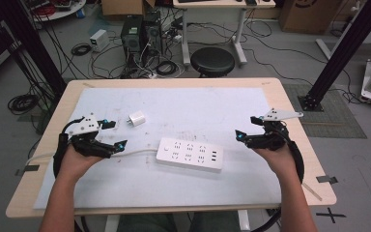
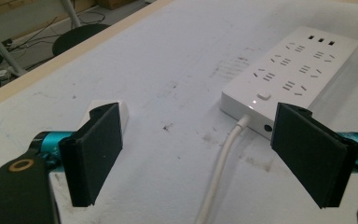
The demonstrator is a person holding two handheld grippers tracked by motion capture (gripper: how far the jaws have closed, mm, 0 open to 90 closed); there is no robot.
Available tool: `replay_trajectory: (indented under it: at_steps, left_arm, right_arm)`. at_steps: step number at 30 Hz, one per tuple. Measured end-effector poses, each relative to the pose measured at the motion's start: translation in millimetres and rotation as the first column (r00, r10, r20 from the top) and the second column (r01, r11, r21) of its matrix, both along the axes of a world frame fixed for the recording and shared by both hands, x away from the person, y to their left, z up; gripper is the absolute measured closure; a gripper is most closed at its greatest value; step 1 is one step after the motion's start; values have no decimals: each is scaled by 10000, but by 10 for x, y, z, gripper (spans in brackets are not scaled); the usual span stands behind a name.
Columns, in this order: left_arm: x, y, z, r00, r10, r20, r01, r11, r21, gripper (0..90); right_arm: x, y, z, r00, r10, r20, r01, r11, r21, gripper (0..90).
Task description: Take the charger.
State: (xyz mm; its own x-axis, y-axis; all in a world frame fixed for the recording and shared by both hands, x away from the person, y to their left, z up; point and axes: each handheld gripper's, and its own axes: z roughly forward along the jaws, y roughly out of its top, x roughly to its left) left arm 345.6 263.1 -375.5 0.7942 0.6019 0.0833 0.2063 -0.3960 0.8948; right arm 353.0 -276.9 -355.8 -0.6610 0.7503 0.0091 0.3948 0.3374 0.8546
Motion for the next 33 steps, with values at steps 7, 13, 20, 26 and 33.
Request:
replay_trajectory:
  at_steps: [7,13,20,26,33]
  left_arm:
    - [129,-28,6,9996,293,-63,-293,9995,-77,166]
    - [339,-100,76,9993,372,-38,-371,9991,195,166]
    - [762,-201,45,9968,615,-515,-590,9971,482,166]
    - [1117,-249,-169,9915,756,-1059,-666,9941,854,166]
    - [1384,-232,-494,9823,933,-1622,-802,9931,855,166]
  right_arm:
    - [-33,14,10,10000,66,-68,-66,10000,-64,172]
    - [-76,-13,23,10000,71,33,-70,9999,-151,172]
    - [-93,-8,21,9999,125,56,-124,9997,-212,172]
    - [-86,14,-41,9998,155,-106,-158,9995,-261,172]
    - [-75,32,-72,9997,119,-232,-127,9994,-333,172]
